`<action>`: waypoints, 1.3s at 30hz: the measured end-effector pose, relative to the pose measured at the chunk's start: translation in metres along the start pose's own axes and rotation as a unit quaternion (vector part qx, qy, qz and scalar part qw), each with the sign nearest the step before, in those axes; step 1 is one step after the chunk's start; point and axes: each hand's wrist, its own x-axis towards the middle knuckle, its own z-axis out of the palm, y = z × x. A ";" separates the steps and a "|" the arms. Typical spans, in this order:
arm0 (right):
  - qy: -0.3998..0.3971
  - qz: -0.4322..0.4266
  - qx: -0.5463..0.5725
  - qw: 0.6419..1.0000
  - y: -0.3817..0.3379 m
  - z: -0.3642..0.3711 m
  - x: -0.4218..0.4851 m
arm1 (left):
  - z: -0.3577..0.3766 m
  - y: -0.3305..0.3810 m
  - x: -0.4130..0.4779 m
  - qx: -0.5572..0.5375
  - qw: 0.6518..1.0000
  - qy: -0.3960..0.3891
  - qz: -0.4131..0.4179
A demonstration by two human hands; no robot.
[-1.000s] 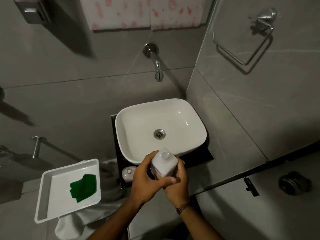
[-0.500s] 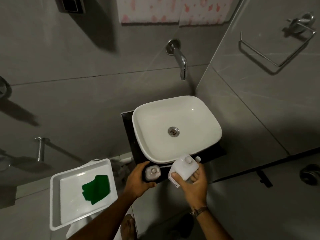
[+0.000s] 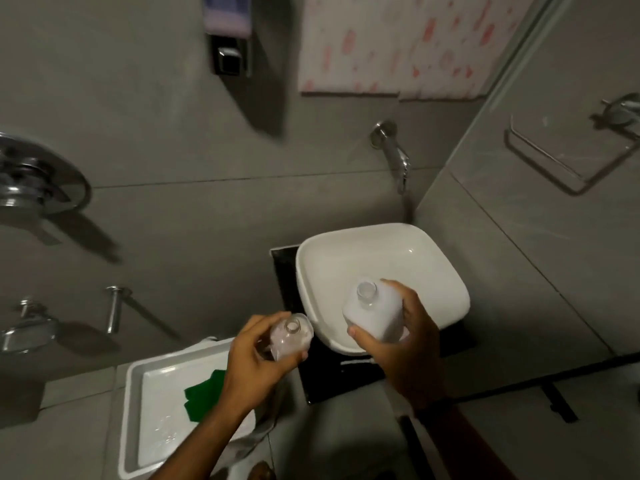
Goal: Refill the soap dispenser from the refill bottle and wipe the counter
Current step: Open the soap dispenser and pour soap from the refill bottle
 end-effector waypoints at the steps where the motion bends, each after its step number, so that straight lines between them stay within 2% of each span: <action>1: -0.008 -0.022 -0.013 1.000 -0.010 0.001 0.011 | -0.009 0.015 0.005 -0.002 1.000 0.012 0.013; 8: -0.050 -0.165 -0.125 0.977 -0.078 0.008 0.063 | -0.053 0.075 0.012 0.014 0.992 0.119 0.049; 15: -0.038 -0.284 -0.239 0.928 -0.102 0.020 0.076 | -0.068 0.094 0.004 0.017 0.985 0.160 0.058; 22: -0.026 -0.326 -0.258 0.909 -0.115 0.027 0.072 | -0.071 0.097 -0.005 0.023 0.983 0.173 0.056; 39: -0.006 -0.349 -0.285 0.893 -0.125 0.026 0.066 | -0.074 0.094 -0.012 0.032 0.984 0.173 0.038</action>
